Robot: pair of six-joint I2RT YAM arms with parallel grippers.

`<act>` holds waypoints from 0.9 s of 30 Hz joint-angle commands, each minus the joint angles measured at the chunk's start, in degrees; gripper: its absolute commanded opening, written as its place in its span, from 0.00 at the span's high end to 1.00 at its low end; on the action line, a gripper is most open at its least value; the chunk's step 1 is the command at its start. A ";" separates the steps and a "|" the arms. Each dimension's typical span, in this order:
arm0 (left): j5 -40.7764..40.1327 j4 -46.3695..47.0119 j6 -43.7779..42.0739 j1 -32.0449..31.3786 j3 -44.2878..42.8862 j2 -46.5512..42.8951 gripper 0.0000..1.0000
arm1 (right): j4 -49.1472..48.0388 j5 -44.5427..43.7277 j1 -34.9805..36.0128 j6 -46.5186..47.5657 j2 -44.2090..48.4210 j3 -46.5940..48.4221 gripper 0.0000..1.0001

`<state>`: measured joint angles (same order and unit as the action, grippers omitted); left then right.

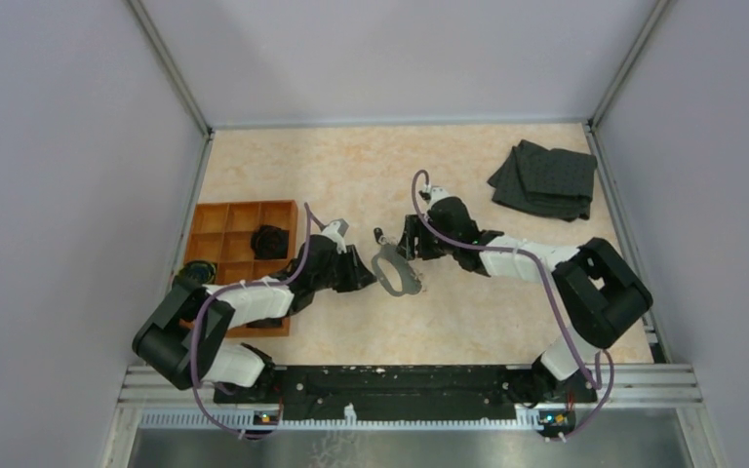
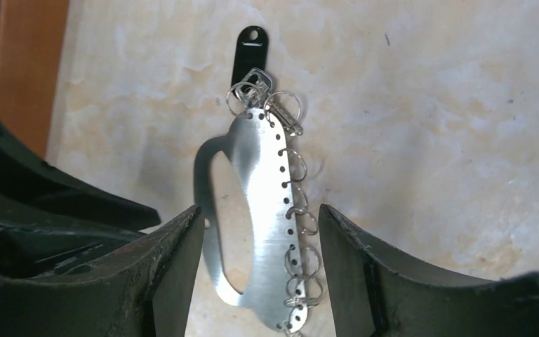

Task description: Remove the keys from the keyring

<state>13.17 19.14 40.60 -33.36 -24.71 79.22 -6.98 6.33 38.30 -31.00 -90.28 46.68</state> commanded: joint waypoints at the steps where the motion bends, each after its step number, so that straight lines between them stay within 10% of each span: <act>1: -0.26 -0.94 -0.90 0.52 -0.42 -1.97 0.63 | -1.29 1.88 -0.04 12.84 -4.28 4.02 0.41; 27: 2.59 -1.92 -1.64 1.38 -0.95 -2.76 0.64 | 0.53 2.36 1.49 21.08 -15.07 12.39 0.57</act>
<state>14.63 15.79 39.48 -32.27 -24.71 76.36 -5.56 7.27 39.31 -10.02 -104.44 56.34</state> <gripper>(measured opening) 0.360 0.461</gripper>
